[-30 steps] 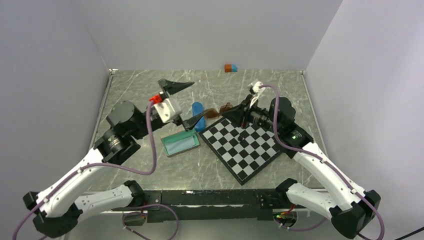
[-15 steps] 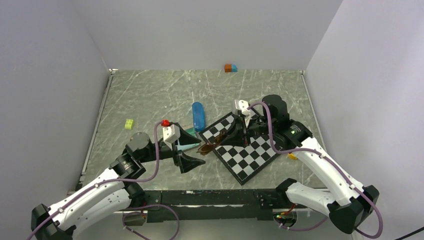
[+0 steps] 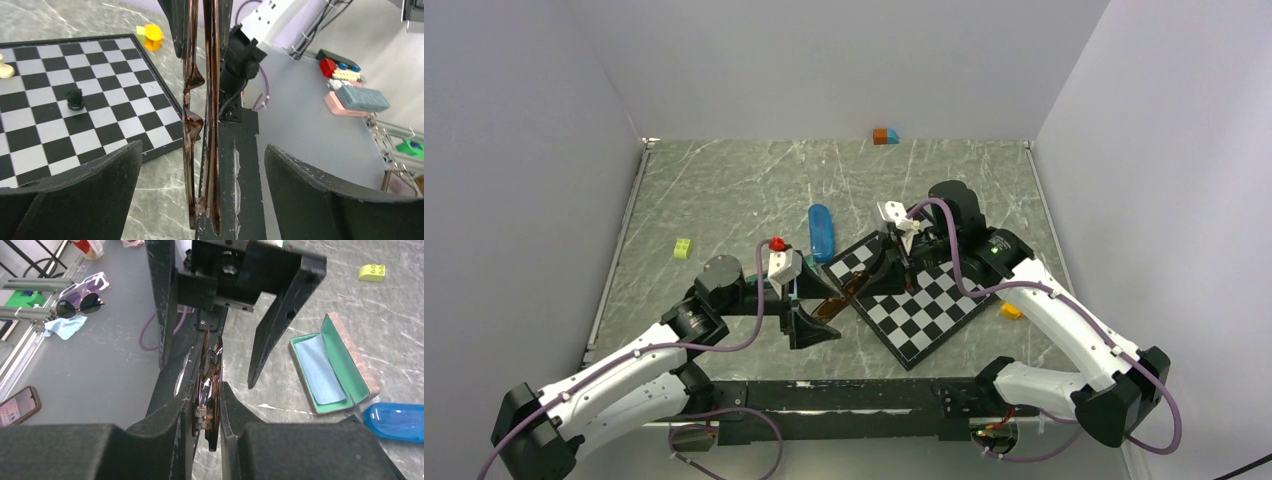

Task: Organize the sunglasses
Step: Pass from the right arm to the left, then pass from the left arm to the right

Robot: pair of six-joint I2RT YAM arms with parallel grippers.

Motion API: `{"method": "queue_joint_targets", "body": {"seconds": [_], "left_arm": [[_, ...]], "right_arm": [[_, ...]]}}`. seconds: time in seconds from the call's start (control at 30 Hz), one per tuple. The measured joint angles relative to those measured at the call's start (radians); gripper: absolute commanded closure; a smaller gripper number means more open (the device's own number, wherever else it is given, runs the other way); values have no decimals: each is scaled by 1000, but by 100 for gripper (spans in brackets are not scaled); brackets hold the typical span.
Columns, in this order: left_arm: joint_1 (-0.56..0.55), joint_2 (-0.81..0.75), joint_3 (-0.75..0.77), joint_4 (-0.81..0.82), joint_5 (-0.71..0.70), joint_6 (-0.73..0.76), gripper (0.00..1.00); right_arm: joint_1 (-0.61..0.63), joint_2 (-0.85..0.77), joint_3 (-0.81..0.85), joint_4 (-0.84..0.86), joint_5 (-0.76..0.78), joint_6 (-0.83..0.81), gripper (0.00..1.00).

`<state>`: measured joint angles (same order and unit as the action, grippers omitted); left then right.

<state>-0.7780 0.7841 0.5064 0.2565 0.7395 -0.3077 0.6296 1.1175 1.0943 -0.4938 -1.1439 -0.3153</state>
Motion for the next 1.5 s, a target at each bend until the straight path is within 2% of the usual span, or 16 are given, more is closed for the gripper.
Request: {"method": "queue_joint_targets", "body": {"seconds": [0.07, 0.1, 0.13, 0.23, 0.3, 0.37, 0.4, 0.5, 0.63, 0.7, 0.77, 0.87, 1.0, 1.07, 1.27, 1.5], "left_arm": [[0, 24, 0, 1, 31, 2, 33], [0, 34, 0, 2, 47, 2, 48], [0, 43, 0, 5, 60, 2, 56], [0, 66, 5, 8, 87, 3, 72], [0, 75, 7, 8, 97, 3, 79], [2, 83, 7, 16, 102, 8, 99], [3, 85, 7, 18, 101, 6, 100], [5, 86, 6, 26, 96, -4, 100], [4, 81, 2, 72, 85, -35, 100], [4, 64, -13, 118, 66, -59, 100], [4, 39, -35, 167, 31, -87, 100], [4, -6, -77, 241, -54, -141, 100], [4, -42, -117, 318, -154, -185, 100], [4, -48, -141, 380, -189, -207, 100], [4, -33, -172, 524, -227, -267, 100], [4, -19, -172, 595, -262, -312, 100]], "right_arm": [[5, 2, 8, 0, 0, 0, 100], [8, 2, 11, -3, 0, 0, 99], [10, 2, 14, -5, 0, 0, 97], [15, 3, 18, -6, 2, 4, 94], [16, 3, 18, -7, 7, 14, 89], [16, 5, 18, -6, 19, 37, 83], [16, 5, 18, -5, 29, 55, 77], [16, 0, 17, 12, 50, 97, 71], [18, -32, -10, 95, 85, 165, 33], [19, -58, -45, 184, 124, 220, 23], [19, -90, -92, 283, 180, 294, 19], [20, -145, -174, 436, 314, 429, 18], [20, -212, -269, 607, 507, 581, 26], [20, -232, -308, 684, 565, 646, 26], [25, -166, -348, 909, 489, 757, 31], [72, -20, -344, 1077, 432, 840, 39]]}}
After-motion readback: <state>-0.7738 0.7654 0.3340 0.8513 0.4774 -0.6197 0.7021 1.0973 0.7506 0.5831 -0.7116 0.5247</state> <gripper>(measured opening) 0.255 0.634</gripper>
